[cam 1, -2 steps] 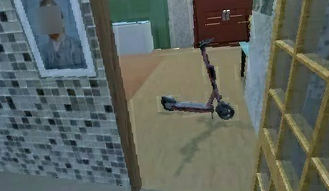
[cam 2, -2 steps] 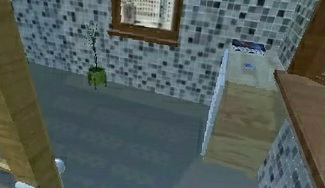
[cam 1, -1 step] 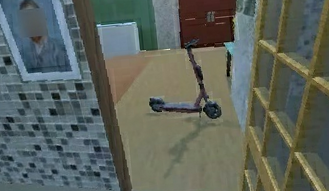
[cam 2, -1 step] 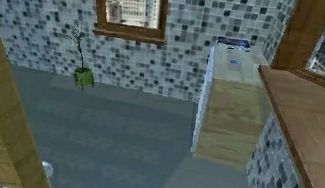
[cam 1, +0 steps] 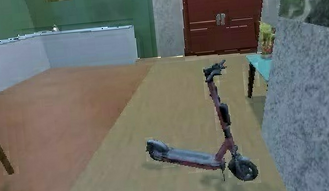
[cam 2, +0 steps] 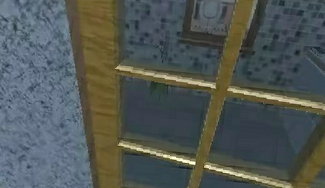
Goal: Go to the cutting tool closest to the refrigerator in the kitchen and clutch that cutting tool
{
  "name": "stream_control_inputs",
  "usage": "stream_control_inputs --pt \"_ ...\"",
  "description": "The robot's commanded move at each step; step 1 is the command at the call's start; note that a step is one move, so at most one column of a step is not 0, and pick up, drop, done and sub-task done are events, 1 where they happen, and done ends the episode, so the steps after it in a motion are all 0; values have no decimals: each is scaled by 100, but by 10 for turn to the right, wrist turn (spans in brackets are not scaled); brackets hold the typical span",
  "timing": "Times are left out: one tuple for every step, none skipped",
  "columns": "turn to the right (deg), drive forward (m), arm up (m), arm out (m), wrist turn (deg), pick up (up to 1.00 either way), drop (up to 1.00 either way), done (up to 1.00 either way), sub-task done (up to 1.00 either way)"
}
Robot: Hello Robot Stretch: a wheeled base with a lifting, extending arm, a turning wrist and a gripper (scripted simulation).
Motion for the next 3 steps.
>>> stream_control_inputs --pt "0 55 0 0 0 0 0 0 0" --pt "-420 0 0 0 0 0 0 0 0" --pt "0 100 0 0 0 0 0 0 0"
